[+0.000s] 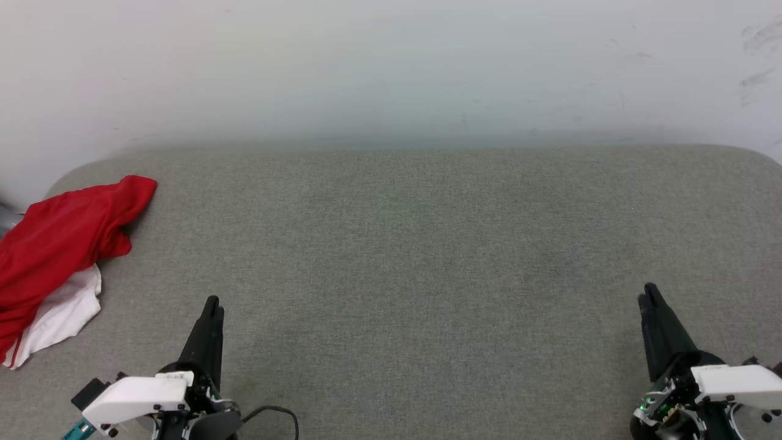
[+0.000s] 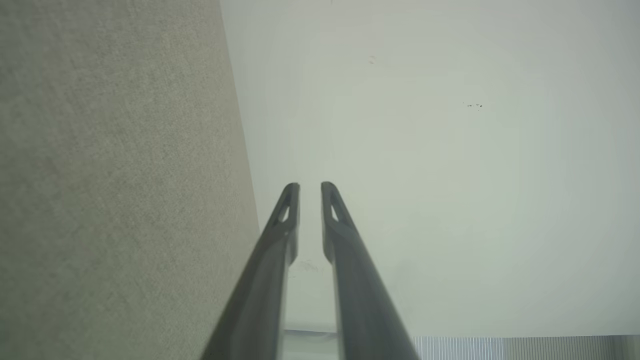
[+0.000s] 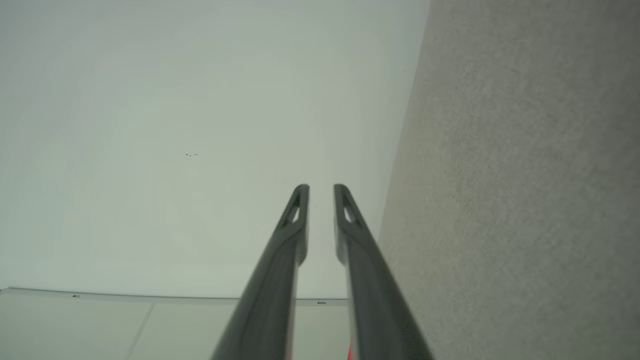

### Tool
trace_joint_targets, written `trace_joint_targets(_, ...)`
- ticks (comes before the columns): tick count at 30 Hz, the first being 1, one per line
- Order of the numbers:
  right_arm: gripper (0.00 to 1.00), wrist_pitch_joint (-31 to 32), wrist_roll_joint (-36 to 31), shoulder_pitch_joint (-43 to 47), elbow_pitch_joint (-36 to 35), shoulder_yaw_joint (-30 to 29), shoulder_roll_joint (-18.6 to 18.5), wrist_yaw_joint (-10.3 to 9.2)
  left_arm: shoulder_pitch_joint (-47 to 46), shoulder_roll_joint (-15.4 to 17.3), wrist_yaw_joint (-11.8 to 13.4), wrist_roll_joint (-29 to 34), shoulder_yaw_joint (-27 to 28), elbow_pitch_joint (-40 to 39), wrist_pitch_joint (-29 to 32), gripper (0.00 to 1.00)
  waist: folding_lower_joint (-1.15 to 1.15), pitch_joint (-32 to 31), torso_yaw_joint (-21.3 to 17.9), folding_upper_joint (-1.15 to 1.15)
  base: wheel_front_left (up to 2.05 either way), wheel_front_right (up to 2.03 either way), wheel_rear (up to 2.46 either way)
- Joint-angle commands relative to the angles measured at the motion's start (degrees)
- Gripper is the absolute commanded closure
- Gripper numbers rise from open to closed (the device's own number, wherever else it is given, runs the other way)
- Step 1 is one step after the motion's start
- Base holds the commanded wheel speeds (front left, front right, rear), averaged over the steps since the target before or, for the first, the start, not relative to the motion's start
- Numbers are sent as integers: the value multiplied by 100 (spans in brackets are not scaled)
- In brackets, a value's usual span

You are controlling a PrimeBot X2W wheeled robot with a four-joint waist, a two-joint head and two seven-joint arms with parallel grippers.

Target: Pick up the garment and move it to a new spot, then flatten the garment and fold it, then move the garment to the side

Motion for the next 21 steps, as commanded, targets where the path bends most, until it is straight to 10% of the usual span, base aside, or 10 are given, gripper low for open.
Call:
trace_joint_targets(1,0,-2,0,18,22,2,1,-1,17,-2,2,0,-6,17,-1,0,0,0,0,0,0,0,0)
trace_joint_targets(21,0,-531,-119,232,-593,363,0,-1,118,17,-1,70,-558,-585,-435,0,0,-2,34,0,0,0,0)
